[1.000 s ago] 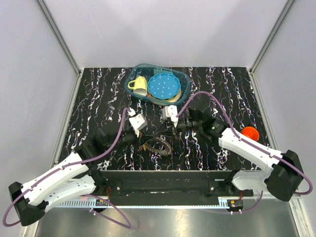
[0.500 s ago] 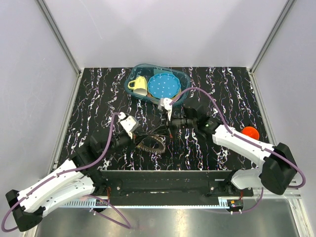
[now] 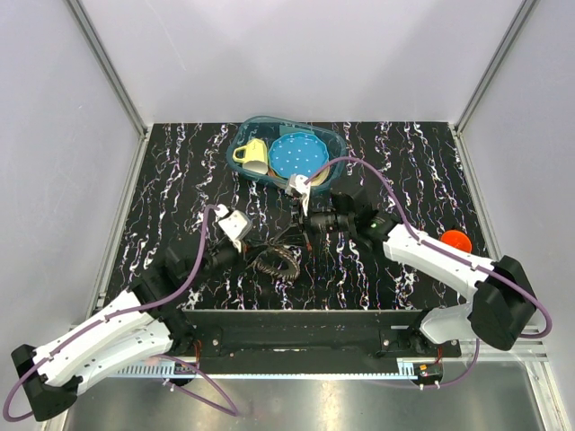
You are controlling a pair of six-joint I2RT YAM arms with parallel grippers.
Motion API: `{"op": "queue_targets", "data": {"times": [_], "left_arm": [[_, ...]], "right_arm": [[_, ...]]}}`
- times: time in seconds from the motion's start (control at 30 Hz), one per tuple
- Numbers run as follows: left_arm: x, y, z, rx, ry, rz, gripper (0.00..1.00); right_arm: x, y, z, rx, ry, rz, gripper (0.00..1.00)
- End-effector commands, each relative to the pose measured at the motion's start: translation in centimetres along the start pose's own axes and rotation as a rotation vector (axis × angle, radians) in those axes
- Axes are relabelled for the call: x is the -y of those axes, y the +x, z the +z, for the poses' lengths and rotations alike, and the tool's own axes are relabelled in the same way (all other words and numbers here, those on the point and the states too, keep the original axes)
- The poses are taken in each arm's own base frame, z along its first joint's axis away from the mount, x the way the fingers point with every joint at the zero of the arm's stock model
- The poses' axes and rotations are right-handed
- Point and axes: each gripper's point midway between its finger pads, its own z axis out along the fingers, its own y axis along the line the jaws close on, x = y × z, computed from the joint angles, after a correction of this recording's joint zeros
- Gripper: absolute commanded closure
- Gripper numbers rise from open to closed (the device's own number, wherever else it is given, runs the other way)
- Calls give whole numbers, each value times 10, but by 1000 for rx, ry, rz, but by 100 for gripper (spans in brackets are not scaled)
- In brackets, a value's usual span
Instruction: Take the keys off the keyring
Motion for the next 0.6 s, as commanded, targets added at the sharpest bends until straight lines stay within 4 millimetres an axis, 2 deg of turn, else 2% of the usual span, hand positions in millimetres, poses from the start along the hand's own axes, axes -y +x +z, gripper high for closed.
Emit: {"op": "queue_targets", "data": {"times": [0.0,0.03,0.17,0.37,0.5,0.57], "left_arm": [[-1,-21,-3,19,-17,-14,89],[-1,-23,-4,14,-19,-17,81],[-1,-24,-5,1,-24,-29,68],[1,-29,-7,-10,-28,-79,64],[8,-40,-6,-15,-6,-120,60],[8,-39,-1,-32,-15,-154,60]], "right_arm": [[9,-36,-16,33,94,-122,100],[9,-36,-17,26,101,-133,100],[15,-40,-22,6,145,-169,100],[21,-43,-25,-31,180,-194,100],[23,-49,-26,-34,192,-203,100],[22,-51,-25,-34,186,-205,100]]}}
